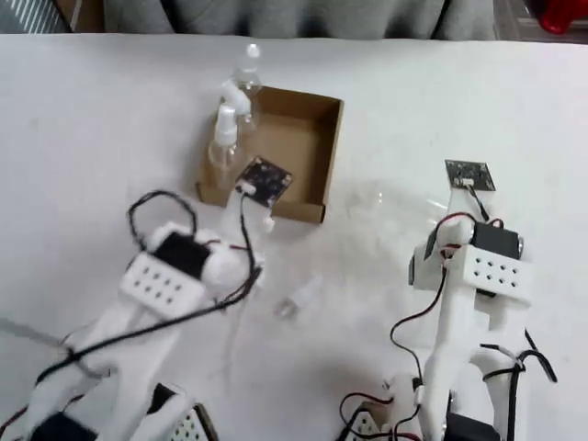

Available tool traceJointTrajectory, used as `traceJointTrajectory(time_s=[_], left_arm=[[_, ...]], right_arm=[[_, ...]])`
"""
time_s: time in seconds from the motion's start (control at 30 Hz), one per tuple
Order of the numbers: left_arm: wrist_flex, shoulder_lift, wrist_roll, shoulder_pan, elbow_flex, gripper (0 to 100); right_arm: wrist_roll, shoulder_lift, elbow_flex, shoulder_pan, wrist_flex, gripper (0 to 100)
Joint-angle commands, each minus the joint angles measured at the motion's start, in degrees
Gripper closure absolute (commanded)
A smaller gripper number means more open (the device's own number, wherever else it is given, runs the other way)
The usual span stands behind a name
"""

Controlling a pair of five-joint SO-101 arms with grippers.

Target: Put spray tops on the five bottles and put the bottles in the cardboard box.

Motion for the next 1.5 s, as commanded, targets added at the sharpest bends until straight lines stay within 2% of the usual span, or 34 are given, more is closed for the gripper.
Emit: traceJointTrajectory(time_s=[0.0, 0.13, 0.37, 0.77, 0.83, 0.9, 0.97, 1.07, 1.27, 1.47], left_arm=[[-4.3, 8.3, 3.0, 0.5, -3.9, 87], [-6.6, 12.8, 4.7, 0.5, -3.8, 80], [-13.2, 21.8, 5.1, 0.4, -4.0, 80], [-12.0, 33.5, 5.0, -1.7, -9.7, 81], [-12.0, 34.6, 5.0, -1.7, -9.8, 83], [-12.0, 35.4, 5.0, -1.7, -9.8, 90], [-12.4, 35.6, 5.0, -1.7, -9.8, 98], [-13.2, 35.6, 5.0, -1.7, -9.8, 96], [-11.6, 32.4, 5.0, -1.7, -9.4, 98], [-3.4, 16.4, 5.0, -1.8, -9.2, 98]], right_arm=[[-0.1, -1.8, -0.4, -0.2, -0.8, 98.2], [-0.1, -1.8, -0.4, -0.3, -0.8, 98.2], [-0.1, -1.8, -0.4, -0.3, -0.8, 98.2], [-0.1, -1.4, -0.4, -0.3, -0.7, 98.2], [-0.1, -1.4, -0.4, -0.3, -0.7, 98.2], [-0.1, -1.4, -0.4, -0.3, -0.7, 98.2], [-0.1, -1.4, -0.4, -0.3, -0.8, 98.2], [-0.1, -1.4, -0.4, -0.3, -0.8, 98.2], [-0.1, -1.9, -0.5, -0.3, -0.6, 98.2], [2.6, -6.6, -5.5, -0.4, 1.7, 98.2]])
